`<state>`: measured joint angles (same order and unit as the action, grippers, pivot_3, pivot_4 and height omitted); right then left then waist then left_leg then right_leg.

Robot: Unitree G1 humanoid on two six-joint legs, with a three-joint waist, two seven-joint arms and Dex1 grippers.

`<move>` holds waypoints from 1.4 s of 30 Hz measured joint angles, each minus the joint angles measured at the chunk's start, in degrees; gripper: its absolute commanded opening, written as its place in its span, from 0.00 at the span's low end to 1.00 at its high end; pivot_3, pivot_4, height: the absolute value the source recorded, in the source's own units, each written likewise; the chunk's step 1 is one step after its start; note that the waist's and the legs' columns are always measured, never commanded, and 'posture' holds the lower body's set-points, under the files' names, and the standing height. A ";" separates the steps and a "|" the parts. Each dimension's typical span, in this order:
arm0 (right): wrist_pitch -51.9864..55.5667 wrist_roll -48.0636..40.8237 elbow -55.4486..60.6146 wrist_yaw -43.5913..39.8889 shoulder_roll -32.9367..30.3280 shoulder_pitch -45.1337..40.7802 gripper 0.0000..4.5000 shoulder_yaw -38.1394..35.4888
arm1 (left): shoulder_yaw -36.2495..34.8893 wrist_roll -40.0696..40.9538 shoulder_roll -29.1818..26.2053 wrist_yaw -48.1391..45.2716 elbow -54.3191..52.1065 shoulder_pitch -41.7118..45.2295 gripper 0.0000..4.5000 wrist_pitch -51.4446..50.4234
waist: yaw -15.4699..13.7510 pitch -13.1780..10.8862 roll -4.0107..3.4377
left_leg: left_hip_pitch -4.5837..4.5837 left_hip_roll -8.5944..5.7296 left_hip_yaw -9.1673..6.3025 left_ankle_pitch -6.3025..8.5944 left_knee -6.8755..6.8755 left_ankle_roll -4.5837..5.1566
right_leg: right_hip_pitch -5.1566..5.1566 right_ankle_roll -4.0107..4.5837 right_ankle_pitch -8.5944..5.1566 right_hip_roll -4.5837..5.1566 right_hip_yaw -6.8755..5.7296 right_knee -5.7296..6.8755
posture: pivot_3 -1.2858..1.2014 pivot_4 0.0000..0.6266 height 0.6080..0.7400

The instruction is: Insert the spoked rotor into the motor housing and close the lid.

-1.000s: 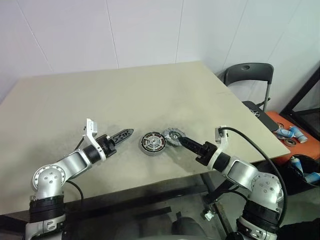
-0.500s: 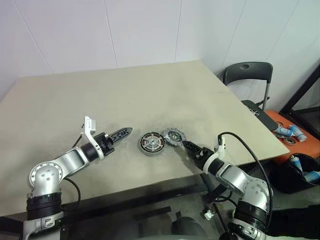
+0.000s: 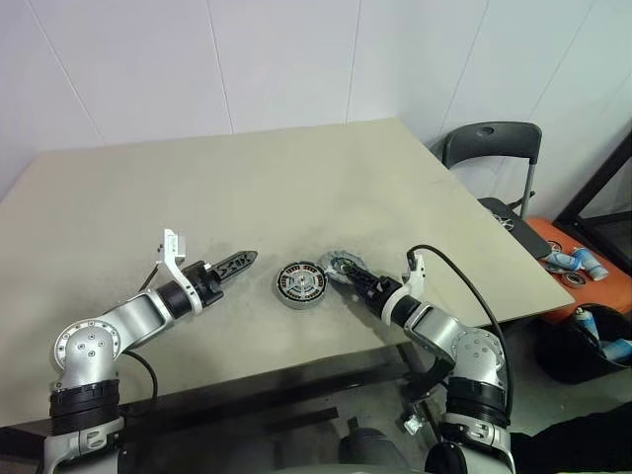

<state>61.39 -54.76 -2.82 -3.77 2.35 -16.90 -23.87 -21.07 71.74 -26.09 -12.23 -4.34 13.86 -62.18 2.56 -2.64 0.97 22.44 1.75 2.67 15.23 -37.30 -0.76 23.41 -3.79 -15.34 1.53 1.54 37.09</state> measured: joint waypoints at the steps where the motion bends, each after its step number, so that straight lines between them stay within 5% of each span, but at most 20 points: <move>1: -0.44 0.15 0.05 -0.43 -0.39 0.20 0.66 0.58 | -0.01 0.00 0.02 0.01 -0.13 0.00 0.87 0.00 | 0.01 0.00 0.00 | 0.00 0.00 0.00 0.00 0.00 0.00 | 0.00 0.00 0.00 0.00 0.00 0.00 | 0.52 0.00 1.00; 12: -6.20 7.29 4.45 -8.59 -5.67 2.99 0.66 12.01 | -0.13 1.42 1.31 1.10 -0.28 1.23 0.87 0.00 | 0.01 0.01 0.03 | -0.02 -0.02 0.00 0.00 -0.01 0.00 | -0.01 -0.02 -0.01 -0.02 0.00 0.01 | 0.52 0.00 1.00; 31: -9.42 1.67 -1.92 -4.20 -1.87 2.34 0.66 2.18 | -0.08 1.22 0.39 0.77 -0.24 1.21 0.87 -0.05 | -0.03 0.11 0.16 | -0.17 -0.03 0.00 0.00 -0.12 0.00 | -0.23 0.03 -0.03 0.03 0.00 0.01 | 0.52 0.00 1.00; 42: -11.74 1.70 -2.02 -3.38 -0.70 1.17 0.01 3.45 | 0.13 -1.31 0.30 -1.92 1.11 1.27 0.87 0.03 | 0.16 0.44 0.61 | -0.63 0.01 0.02 0.01 -0.16 -0.03 | -0.68 0.21 -0.11 0.15 0.02 -0.06 | 0.52 0.00 1.00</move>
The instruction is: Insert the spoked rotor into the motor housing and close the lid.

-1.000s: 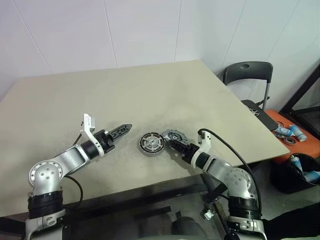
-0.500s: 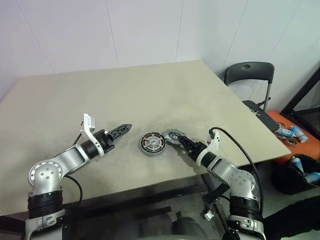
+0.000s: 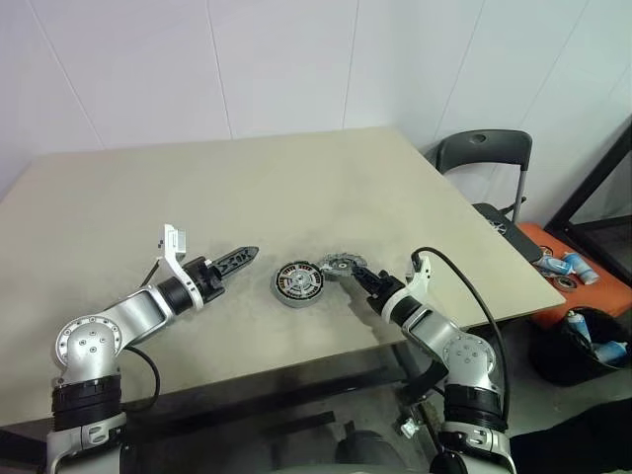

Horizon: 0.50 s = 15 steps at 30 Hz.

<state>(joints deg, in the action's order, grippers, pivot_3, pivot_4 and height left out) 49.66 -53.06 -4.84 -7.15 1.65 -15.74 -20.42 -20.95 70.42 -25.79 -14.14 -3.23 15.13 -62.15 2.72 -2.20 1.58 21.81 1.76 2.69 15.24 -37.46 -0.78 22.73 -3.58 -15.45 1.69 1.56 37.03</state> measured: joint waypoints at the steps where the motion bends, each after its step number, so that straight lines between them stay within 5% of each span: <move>1: -0.17 0.05 -0.04 -0.06 -0.11 -0.03 0.01 0.03 | 0.00 -0.23 0.00 -0.50 0.19 -0.01 0.87 0.01 | -0.04 -0.02 -0.04 | -0.11 0.00 0.01 0.01 0.01 -0.01 | -0.09 0.01 0.00 0.07 0.00 -0.06 | 0.52 0.00 1.00; 15: -3.85 16.22 9.44 -9.16 -12.83 -3.96 0.01 19.61 | 0.02 -4.28 0.02 -4.58 3.23 1.05 0.87 0.27 | 0.50 -0.15 -0.29 | 0.59 0.07 0.03 0.00 0.41 0.00 | 0.84 -0.07 0.04 -0.15 0.07 0.12 | 0.52 0.00 1.00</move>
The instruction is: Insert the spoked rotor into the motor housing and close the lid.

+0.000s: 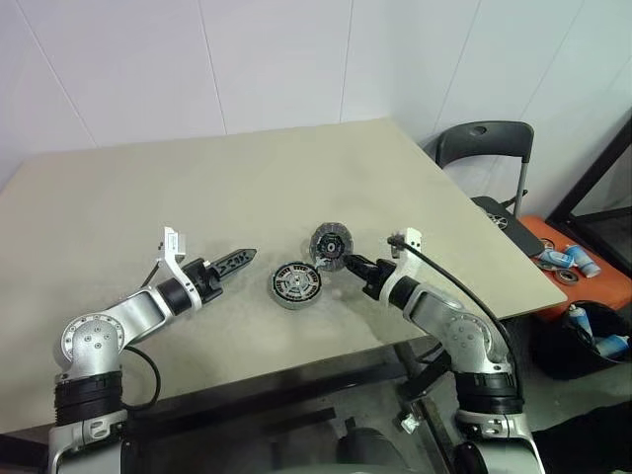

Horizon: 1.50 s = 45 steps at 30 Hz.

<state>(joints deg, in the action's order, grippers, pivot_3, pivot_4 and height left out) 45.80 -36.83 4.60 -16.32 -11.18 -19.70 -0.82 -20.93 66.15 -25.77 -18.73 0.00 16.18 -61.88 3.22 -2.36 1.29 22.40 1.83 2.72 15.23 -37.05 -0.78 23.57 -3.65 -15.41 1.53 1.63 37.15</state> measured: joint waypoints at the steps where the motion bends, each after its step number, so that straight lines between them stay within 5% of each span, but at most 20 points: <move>1: -1.33 2.43 0.70 -0.84 -1.38 -0.26 0.01 2.17 | 0.00 -0.27 0.00 -0.22 0.03 0.00 0.87 0.00 | 0.06 0.00 0.00 | -0.01 -0.01 0.01 0.00 -0.04 0.00 | -0.03 0.00 0.00 0.00 0.00 0.00 | 0.52 0.00 1.00; 10: -12.02 21.04 8.71 -9.29 -13.94 -0.90 0.01 18.45 | -0.11 -1.88 1.03 -1.10 0.61 0.93 0.87 0.09 | -0.19 0.00 0.06 | -0.01 -0.08 0.01 0.00 -0.15 0.00 | -0.10 -0.03 -0.01 0.03 -0.06 -0.06 | 0.52 0.00 1.00; 25: -16.68 28.38 8.74 -15.44 -15.26 -0.71 0.01 19.52 | -0.64 1.12 4.03 5.67 -3.52 1.54 0.87 -1.40 | -0.75 0.01 0.14 | -0.04 -0.07 -0.02 0.00 -0.15 0.00 | -0.12 -0.04 0.00 -0.01 -0.06 -0.01 | 0.52 0.00 1.00; 32: -15.02 28.82 8.69 -19.32 -14.88 -0.68 0.47 21.68 | -0.67 3.17 5.73 8.27 -5.25 1.69 0.87 -1.39 | -0.90 0.01 0.14 | -0.04 -0.09 -0.02 0.00 -0.20 0.00 | -0.15 -0.04 0.00 0.01 -0.08 0.00 | 0.52 0.00 1.00; 45: 0.27 15.76 11.36 -33.57 -19.82 -2.19 0.47 16.85 | -0.66 3.96 5.90 9.82 -5.75 1.63 0.87 -1.22 | -1.15 0.01 0.15 | -0.06 -0.12 -0.04 -0.01 -0.32 0.01 | -0.23 -0.03 0.00 0.01 -0.13 0.00 | 0.52 0.00 1.00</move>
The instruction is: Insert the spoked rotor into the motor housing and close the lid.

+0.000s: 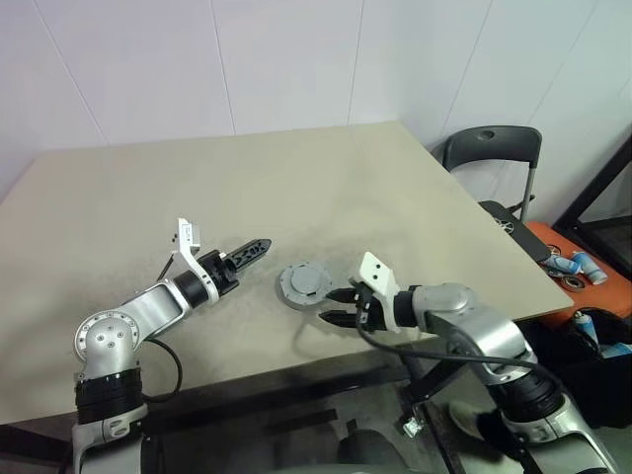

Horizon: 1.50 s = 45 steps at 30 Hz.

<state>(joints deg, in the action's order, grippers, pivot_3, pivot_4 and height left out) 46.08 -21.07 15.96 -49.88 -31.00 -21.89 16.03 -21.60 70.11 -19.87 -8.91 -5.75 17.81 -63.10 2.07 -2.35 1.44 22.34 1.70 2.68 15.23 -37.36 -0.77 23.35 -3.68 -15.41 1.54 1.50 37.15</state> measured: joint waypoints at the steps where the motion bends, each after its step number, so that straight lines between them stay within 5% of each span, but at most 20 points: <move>1: 0.31 -0.30 -0.04 -0.14 -0.08 -0.36 0.47 -0.45 | 0.02 0.00 0.00 -0.01 0.02 0.03 0.87 0.01 | 0.06 0.00 0.00 | 0.00 0.00 0.00 0.00 0.00 0.00 | 0.00 0.00 0.00 -0.01 0.00 0.00 | 0.52 0.00 1.00; 6: 3.81 -3.48 -1.76 0.54 0.64 -1.15 0.47 -4.59 | 0.07 0.00 0.00 -0.09 0.08 0.43 0.87 0.20 | -0.02 0.00 0.00 | 0.01 -0.06 0.00 0.00 0.01 0.00 | 0.00 0.00 0.00 -0.01 0.00 0.00 | 0.52 0.00 1.00; 12: 12.64 -13.90 -2.16 3.88 2.68 -1.69 0.47 -18.17 | -1.73 2.58 -3.34 -2.76 0.30 1.17 0.87 0.06 | -0.06 0.00 0.01 | 0.00 -0.03 0.00 0.00 0.02 0.00 | 0.00 0.00 0.00 0.00 0.00 0.00 | 0.52 0.00 1.00; 25: 14.39 -16.17 -12.51 16.32 4.83 2.26 0.47 -32.04 | -2.33 3.15 -6.46 -6.26 1.38 0.95 0.87 -0.46 | -0.15 0.01 0.02 | 0.01 -0.05 0.03 0.00 0.00 0.00 | -0.01 -0.02 0.01 0.02 0.03 -0.01 | 0.52 0.00 1.00; 45: 16.24 -21.05 -10.14 23.01 8.43 7.21 0.47 -34.32 | -1.57 2.48 -6.49 -7.12 2.63 0.99 0.87 -0.45 | 0.25 0.00 0.00 | -0.01 -0.03 0.03 0.00 0.01 0.01 | -0.01 -0.05 0.02 -0.02 0.05 0.04 | 0.52 0.00 1.00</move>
<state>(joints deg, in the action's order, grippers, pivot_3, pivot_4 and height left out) 62.32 -42.13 5.82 -26.87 -22.57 -14.68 -18.28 -23.17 72.59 -26.36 -16.04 -3.11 18.81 -63.56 2.32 -2.35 1.43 22.33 1.67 2.70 15.23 -37.35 -0.77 23.34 -3.73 -15.39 1.52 1.55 37.19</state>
